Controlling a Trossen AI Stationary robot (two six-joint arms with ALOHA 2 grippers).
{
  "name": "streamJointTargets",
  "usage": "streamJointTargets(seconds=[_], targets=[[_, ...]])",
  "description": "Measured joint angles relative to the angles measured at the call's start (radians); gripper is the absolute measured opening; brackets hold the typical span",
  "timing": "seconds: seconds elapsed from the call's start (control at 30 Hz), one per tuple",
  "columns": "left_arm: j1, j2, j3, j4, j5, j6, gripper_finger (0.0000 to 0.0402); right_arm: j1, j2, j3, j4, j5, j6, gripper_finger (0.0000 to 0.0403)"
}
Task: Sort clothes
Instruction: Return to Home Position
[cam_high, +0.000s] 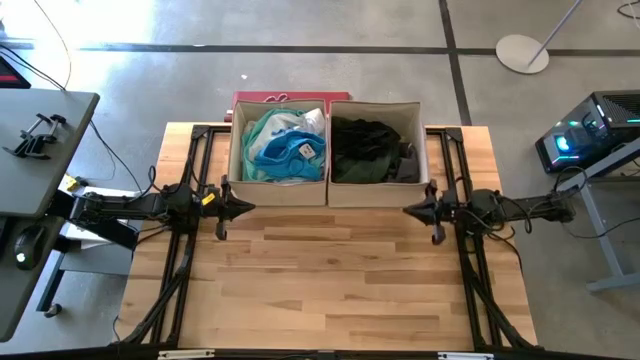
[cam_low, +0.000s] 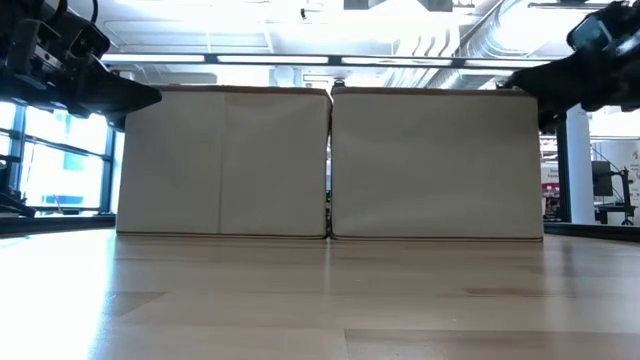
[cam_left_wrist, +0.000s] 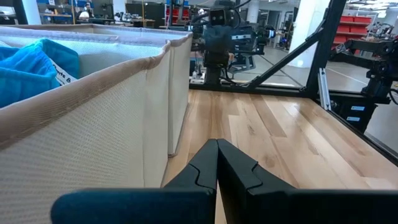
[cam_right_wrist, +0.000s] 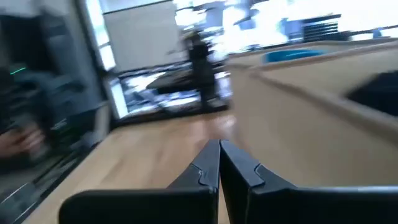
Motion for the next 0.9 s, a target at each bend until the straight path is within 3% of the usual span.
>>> streamJointTargets(seconds=[0.17,0.9], targets=[[0.0,0.0,0.0,0.0,0.0,0.001,0.0,0.0,0.0,0.0,-0.019,-0.168,-0.012,0.0],[0.0,0.0,0.0,0.0,0.0,0.001,0.0,0.0,0.0,0.0,-0.026,-0.163,-0.128,0.0]])
